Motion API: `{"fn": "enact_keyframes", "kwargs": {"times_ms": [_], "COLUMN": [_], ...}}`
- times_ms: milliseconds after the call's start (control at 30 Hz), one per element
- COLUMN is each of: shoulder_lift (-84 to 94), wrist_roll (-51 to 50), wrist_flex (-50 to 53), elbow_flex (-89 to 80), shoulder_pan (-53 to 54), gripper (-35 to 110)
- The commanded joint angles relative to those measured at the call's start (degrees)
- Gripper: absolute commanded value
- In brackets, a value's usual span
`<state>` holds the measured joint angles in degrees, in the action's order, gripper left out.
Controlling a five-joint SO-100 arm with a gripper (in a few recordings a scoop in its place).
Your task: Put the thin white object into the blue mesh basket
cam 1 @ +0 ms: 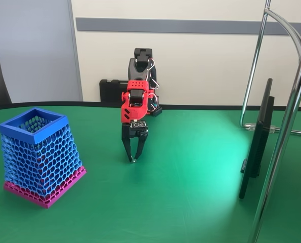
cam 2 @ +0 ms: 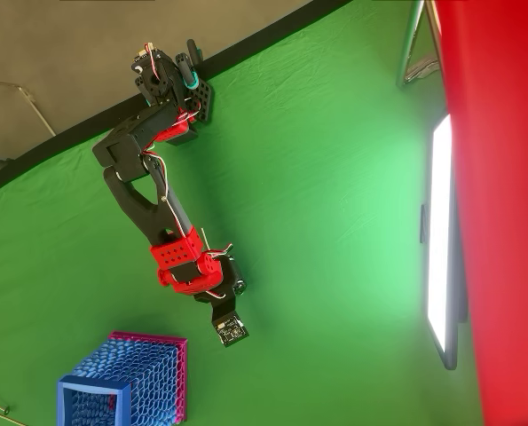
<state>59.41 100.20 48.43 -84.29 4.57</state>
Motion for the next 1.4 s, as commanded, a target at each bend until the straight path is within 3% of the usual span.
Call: {"fn": "enact_keyframes", "kwargs": {"times_ms": [0, 800, 1367], "shoulder_lift": [0.8, 3.6, 3.0], "wrist_roll": [-0.5, -2.6, -4.0], "wrist_flex": [0.1, 7.3, 14.6], "elbow_flex": [0.7, 9.9, 33.1], "shoulder_pan": [-0.3, 0.1, 2.4], "gripper": [8, 5, 7]}}
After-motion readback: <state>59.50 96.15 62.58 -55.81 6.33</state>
